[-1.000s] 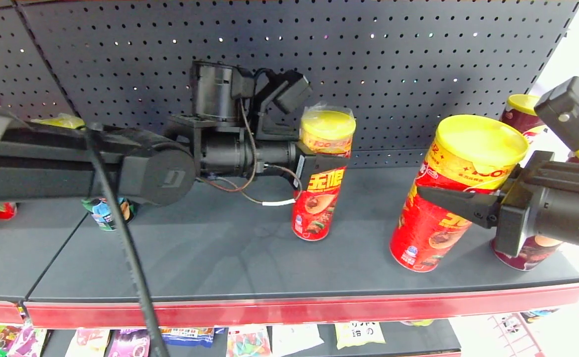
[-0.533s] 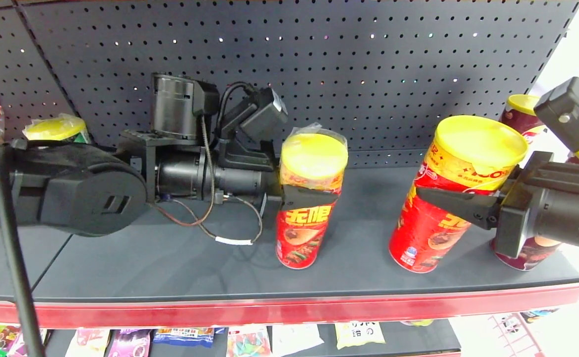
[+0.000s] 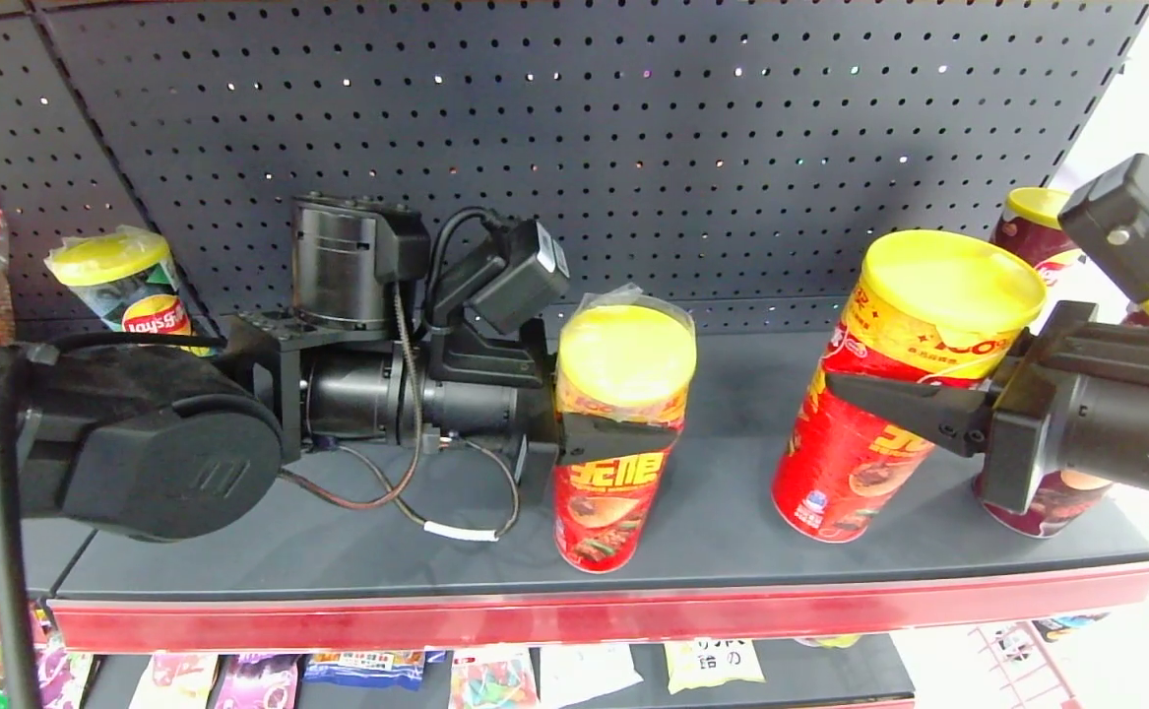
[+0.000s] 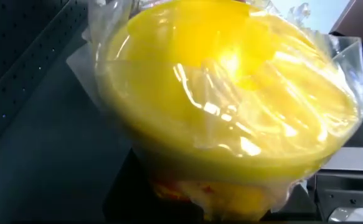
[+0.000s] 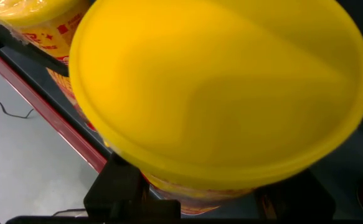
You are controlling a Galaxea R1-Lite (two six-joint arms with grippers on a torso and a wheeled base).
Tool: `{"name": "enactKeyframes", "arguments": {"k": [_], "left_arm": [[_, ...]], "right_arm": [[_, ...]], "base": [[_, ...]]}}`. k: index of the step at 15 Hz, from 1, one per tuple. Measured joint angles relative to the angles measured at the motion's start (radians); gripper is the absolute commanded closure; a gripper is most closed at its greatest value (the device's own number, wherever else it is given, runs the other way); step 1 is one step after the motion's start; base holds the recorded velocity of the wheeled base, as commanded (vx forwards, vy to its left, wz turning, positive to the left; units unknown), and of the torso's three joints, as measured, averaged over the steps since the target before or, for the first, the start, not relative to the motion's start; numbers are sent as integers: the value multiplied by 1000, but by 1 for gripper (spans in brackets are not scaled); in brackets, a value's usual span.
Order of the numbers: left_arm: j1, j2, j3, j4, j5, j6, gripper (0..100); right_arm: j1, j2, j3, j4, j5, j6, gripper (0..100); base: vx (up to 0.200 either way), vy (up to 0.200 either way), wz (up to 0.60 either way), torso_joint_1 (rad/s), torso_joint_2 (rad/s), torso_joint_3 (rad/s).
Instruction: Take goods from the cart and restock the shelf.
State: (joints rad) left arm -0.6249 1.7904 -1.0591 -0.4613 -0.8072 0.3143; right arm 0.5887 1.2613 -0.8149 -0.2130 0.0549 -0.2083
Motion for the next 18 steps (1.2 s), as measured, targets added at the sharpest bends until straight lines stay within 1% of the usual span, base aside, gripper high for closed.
{"name": "enactKeyframes", "arguments": {"k": [4,5,6,7,8,9,11,15,17,18], "left_arm": [[-1,5,2,-4,-4,-1,100],[-1,10,2,-35,-4,-10,100],[-2,18,2,-78,-3,-32,100],[-10,26,4,-111,-3,-64,100],[-20,33,6,-139,-2,-88,100],[-24,40,9,-160,-1,-100,100],[-28,50,22,-171,-1,-102,100],[-30,40,83,-194,0,-106,100],[-30,27,94,-193,-2,-127,100],[-30,20,97,-189,-3,-148,100]], "right_arm": [[0,0,1,0,0,0,100],[0,0,1,0,0,0,100],[0,0,1,0,0,-1,100],[0,-1,0,0,0,-1,100],[0,-1,-1,0,0,-2,100],[0,-1,-1,0,0,-2,100],[0,-1,-2,0,0,-2,100],[0,-1,-3,0,0,-1,100],[0,-1,-3,0,0,-2,100],[0,0,-3,0,0,-1,100]], "base": [[0,0,0,0,0,0],[0,0,0,0,0,0],[0,0,0,0,0,0],[0,0,0,0,0,0],[0,0,0,0,0,0],[0,0,0,0,0,0],[0,0,0,0,0,0],[0,0,0,0,0,0],[0,0,0,0,0,0],[0,0,0,0,0,0]]}}
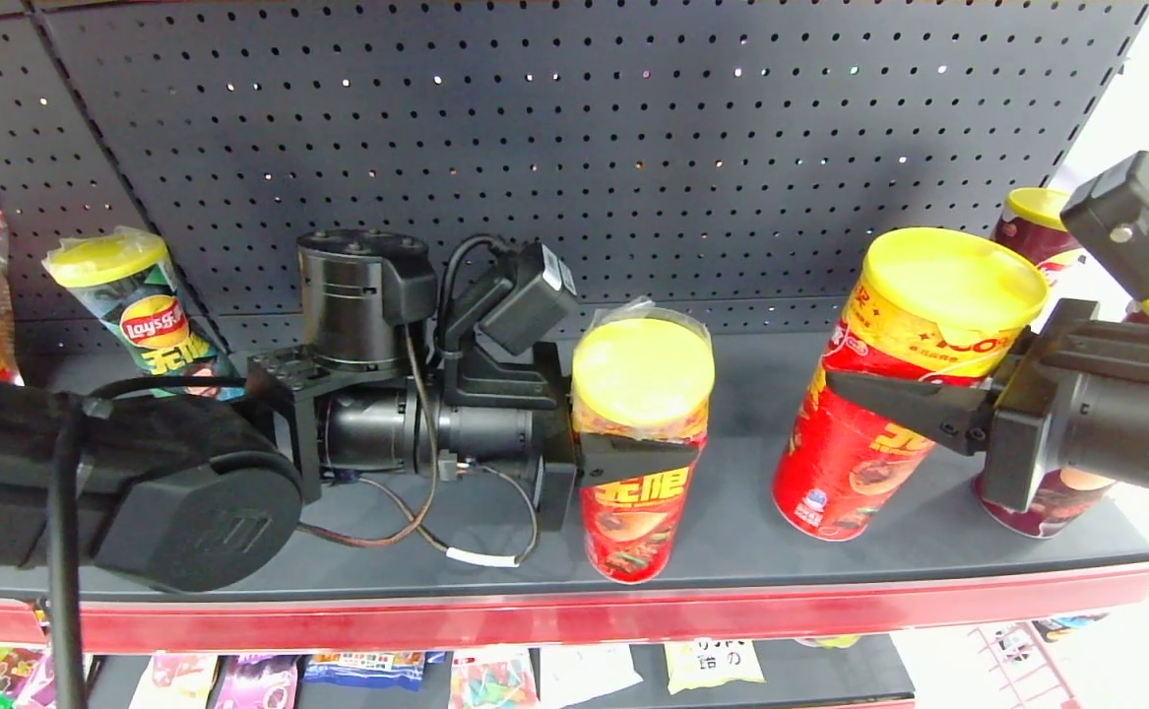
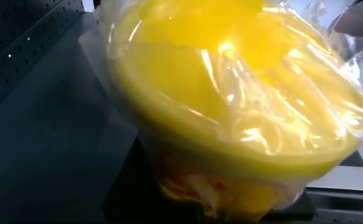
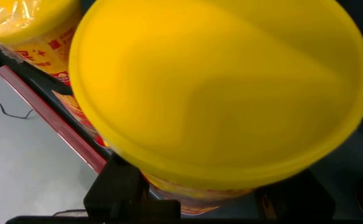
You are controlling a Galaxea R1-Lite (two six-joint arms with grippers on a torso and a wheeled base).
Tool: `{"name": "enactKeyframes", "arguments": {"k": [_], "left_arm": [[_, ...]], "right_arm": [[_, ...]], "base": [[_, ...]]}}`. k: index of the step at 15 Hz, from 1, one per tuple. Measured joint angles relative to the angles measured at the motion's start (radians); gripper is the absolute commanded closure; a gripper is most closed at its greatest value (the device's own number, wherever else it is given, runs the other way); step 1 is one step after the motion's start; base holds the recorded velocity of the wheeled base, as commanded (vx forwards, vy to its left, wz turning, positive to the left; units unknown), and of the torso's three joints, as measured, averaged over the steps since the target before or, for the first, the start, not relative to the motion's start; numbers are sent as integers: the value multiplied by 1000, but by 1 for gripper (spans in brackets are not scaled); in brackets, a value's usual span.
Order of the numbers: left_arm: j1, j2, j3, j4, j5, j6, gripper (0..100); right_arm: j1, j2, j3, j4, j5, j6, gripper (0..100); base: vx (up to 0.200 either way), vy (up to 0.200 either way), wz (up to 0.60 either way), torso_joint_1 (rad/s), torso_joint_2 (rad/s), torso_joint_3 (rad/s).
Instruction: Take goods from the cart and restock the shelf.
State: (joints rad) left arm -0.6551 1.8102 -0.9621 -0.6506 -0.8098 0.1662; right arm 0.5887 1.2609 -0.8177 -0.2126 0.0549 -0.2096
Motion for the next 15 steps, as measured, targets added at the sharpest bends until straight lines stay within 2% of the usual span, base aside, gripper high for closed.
{"name": "enactKeyframes", "arguments": {"k": [2,10,11,15], "left_arm": [[0,-12,10,2,-2,-14,100],[-1,-13,26,-3,-3,-15,100],[-4,-11,26,-3,-3,-16,0],[-5,-10,28,1,2,-20,0]], "right_arm": [[0,0,0,0,0,0,100],[0,2,1,0,0,0,100],[0,6,-2,0,0,0,100],[2,46,-53,0,1,0,100]], "base": [[0,0,0,0,0,0],[0,0,0,0,0,0],[0,0,0,0,0,0],[0,0,0,0,0,0]]}}
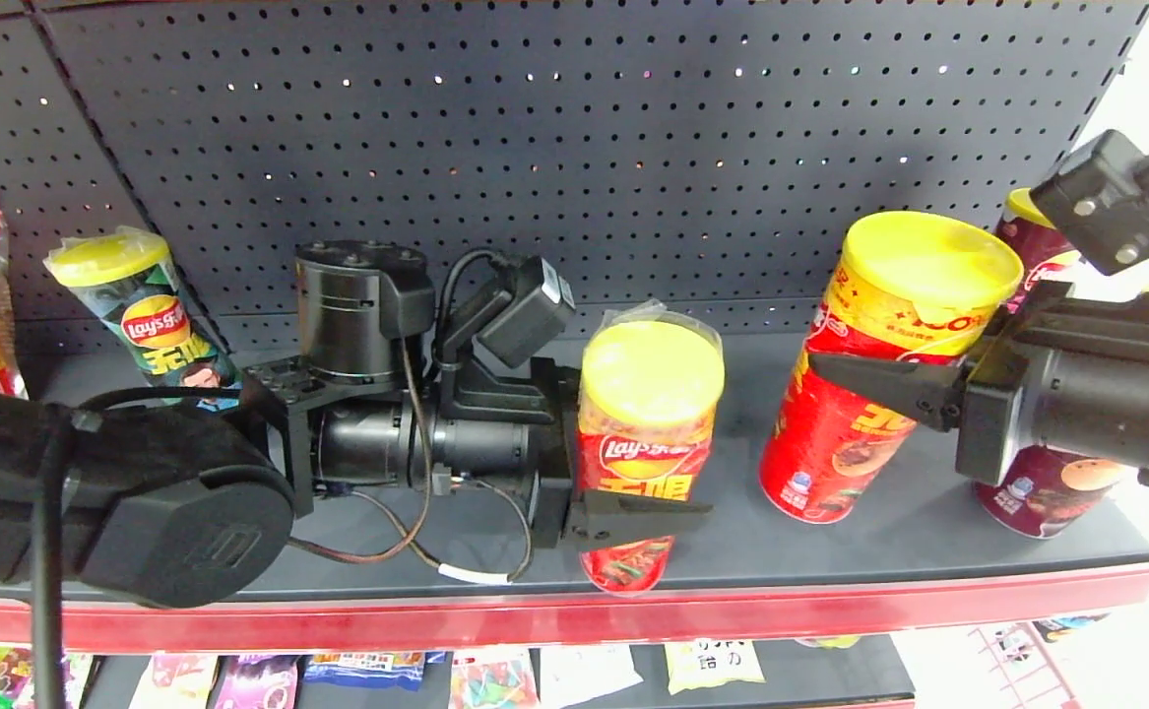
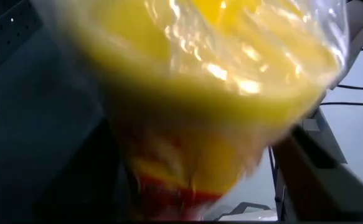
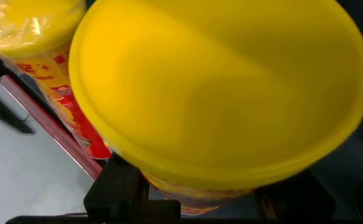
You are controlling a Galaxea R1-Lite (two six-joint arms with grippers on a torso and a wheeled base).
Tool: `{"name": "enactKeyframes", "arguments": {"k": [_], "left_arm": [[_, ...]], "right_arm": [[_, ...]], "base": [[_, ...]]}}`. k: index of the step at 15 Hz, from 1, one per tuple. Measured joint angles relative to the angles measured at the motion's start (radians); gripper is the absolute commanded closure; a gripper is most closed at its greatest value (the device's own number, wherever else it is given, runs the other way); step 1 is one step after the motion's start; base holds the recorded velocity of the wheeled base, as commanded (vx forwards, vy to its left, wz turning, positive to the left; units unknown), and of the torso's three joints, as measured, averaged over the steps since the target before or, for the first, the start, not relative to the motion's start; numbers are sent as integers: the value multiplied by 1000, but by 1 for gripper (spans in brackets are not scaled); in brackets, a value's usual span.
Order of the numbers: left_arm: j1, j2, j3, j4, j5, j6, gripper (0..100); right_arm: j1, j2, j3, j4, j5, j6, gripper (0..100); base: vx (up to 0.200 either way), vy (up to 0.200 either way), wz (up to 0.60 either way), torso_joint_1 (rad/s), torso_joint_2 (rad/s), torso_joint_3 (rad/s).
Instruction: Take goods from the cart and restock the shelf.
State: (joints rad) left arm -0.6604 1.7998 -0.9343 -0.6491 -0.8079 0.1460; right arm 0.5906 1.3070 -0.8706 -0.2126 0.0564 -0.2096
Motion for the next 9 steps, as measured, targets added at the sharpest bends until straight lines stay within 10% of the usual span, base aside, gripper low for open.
{"name": "enactKeyframes", "arguments": {"k": [9], "left_arm": [[80,-169,232,-1,37,0,0]], "right_arm": [[14,245,-92,-225,56,60,100]], "base": [[0,0,0,0,0,0]]}}
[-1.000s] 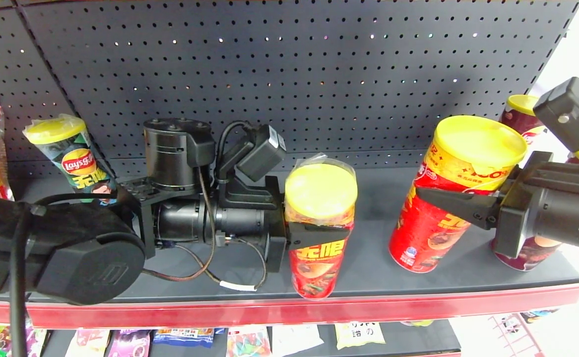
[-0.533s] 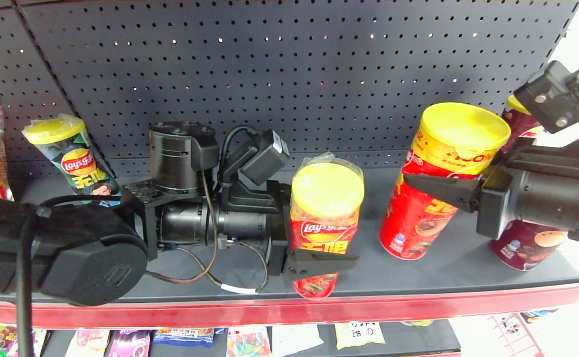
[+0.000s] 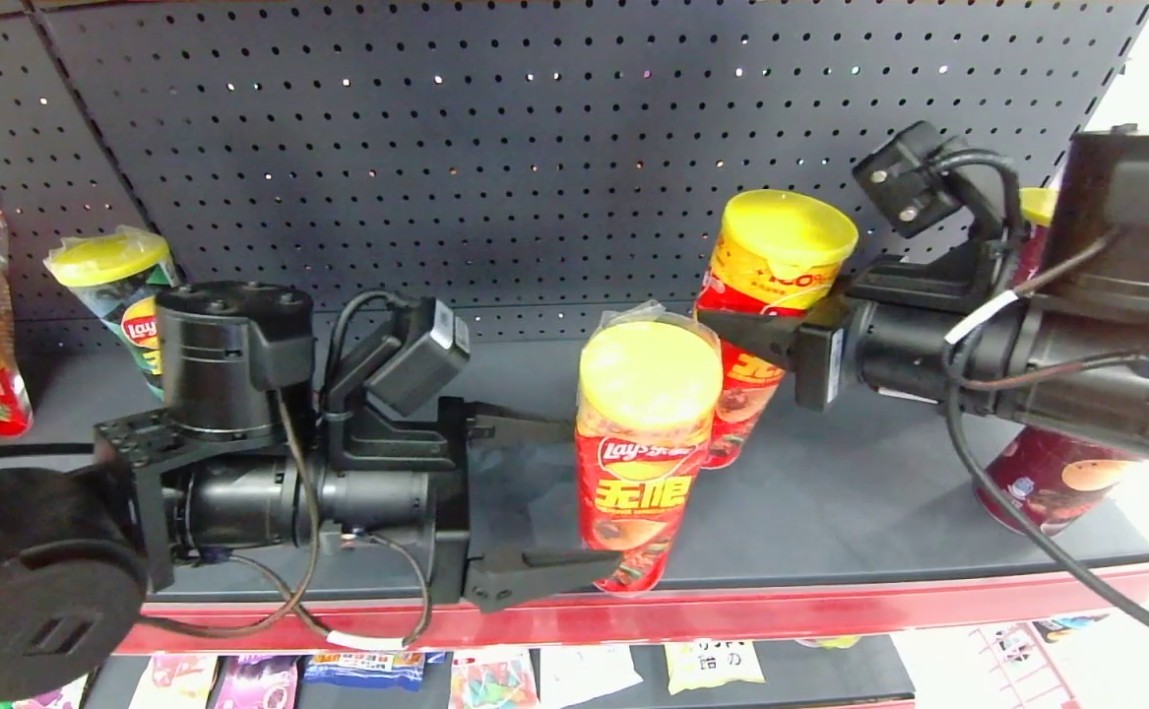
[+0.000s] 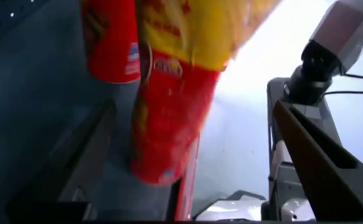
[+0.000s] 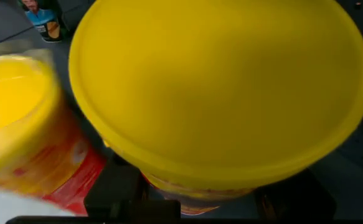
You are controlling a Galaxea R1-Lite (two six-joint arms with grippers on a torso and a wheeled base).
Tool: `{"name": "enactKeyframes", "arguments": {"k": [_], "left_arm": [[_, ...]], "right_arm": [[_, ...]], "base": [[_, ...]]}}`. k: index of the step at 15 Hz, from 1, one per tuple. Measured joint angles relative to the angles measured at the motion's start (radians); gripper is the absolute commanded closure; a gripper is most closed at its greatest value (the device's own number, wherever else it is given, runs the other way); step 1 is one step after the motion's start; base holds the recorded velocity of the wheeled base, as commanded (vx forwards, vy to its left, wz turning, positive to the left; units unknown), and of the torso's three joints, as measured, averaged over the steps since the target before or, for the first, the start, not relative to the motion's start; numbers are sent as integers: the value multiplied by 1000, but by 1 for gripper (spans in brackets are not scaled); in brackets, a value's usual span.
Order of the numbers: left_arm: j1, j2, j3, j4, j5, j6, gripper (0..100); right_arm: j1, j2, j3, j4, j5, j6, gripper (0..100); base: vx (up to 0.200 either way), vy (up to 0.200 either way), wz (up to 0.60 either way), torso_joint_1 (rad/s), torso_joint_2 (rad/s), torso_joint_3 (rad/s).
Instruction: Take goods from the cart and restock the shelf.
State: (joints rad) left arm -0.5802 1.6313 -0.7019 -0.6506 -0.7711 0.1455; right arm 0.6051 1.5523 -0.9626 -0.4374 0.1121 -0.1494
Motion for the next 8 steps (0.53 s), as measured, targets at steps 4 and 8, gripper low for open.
{"name": "enactKeyframes", "arguments": {"k": [4,8], "left_arm": [[82,-104,99,1,31,0,0],[126,-164,133,1,51,0,0]], "right_arm": [[0,110,-80,-9,16,31,100],[-16,180,-114,-9,15,30,100]], "base": [[0,0,0,0,0,0],[0,0,0,0,0,0]]}}
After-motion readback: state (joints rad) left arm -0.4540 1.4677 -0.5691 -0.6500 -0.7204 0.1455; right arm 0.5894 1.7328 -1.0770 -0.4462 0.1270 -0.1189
